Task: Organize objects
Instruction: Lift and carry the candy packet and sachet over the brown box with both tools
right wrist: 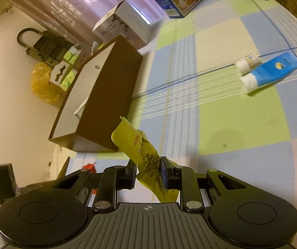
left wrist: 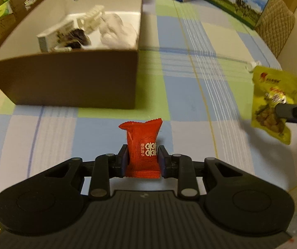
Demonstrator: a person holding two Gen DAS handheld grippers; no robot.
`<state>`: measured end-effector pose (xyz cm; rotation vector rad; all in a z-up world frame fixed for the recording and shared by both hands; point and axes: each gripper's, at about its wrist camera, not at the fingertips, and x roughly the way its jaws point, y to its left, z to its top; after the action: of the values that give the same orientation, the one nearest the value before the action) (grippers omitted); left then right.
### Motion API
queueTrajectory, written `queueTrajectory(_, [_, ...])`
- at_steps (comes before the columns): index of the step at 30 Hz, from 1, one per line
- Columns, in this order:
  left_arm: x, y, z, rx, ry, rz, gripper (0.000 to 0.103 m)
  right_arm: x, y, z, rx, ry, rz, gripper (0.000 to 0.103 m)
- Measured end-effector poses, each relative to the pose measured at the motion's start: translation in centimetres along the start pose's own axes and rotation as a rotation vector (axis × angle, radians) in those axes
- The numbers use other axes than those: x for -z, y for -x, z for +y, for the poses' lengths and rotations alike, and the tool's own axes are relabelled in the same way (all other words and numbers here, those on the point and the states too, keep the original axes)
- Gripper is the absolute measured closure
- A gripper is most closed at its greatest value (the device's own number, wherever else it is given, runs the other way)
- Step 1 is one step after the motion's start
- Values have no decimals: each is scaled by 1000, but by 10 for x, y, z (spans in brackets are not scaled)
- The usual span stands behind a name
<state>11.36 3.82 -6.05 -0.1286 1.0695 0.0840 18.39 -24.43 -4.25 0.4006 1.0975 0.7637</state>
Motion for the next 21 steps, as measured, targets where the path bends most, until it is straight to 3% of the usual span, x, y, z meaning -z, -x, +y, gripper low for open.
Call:
queueTrajectory(13, [-22,63,32,-15,44,-137,79,-13,-27,56,-146,56,29,83])
queueTrajectory(21, [-45,81,53,-31,64,-210,79,-33,-53,97,-233,87,27,83])
